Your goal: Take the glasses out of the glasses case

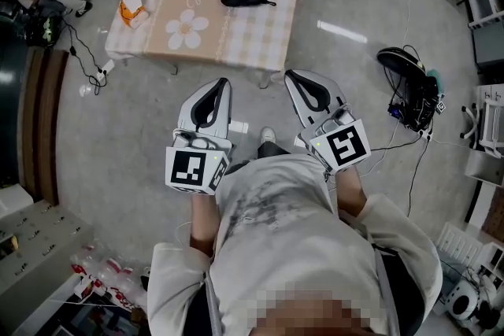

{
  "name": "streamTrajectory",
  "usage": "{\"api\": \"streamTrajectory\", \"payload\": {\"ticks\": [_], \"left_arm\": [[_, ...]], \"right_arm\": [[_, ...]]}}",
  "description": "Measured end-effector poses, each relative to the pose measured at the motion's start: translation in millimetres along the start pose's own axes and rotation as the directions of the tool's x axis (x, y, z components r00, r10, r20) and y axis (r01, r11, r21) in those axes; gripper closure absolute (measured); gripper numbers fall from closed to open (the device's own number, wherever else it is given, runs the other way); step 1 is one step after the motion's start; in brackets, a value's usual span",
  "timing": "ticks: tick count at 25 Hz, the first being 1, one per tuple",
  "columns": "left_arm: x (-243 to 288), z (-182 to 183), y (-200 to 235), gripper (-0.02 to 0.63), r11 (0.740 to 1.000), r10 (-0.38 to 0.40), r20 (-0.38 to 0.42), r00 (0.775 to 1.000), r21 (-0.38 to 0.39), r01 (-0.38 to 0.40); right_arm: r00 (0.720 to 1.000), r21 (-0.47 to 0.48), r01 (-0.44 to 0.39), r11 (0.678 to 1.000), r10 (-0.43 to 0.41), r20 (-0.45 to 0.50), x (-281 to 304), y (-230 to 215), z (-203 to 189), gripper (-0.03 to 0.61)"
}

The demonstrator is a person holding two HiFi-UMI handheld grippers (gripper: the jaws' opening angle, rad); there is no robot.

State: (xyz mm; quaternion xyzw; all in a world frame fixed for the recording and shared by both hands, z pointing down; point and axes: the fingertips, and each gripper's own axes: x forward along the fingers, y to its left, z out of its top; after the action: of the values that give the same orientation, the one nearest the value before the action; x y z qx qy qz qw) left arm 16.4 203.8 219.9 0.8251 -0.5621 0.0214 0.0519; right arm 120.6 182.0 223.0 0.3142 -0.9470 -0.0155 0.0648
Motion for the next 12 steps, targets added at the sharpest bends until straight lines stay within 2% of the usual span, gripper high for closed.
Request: {"api": "streamTrajectory", "payload": {"ticks": [12], "left_arm": [[33.6,7.8,9.5,0.604,0.999,0.054,-0.006,0.999,0.010,-0.054]], "right_arm": [[0.998,0.001,-0.064,0.998,0.064,0.026,25.4,-34.2,2.5,0.561]]}}
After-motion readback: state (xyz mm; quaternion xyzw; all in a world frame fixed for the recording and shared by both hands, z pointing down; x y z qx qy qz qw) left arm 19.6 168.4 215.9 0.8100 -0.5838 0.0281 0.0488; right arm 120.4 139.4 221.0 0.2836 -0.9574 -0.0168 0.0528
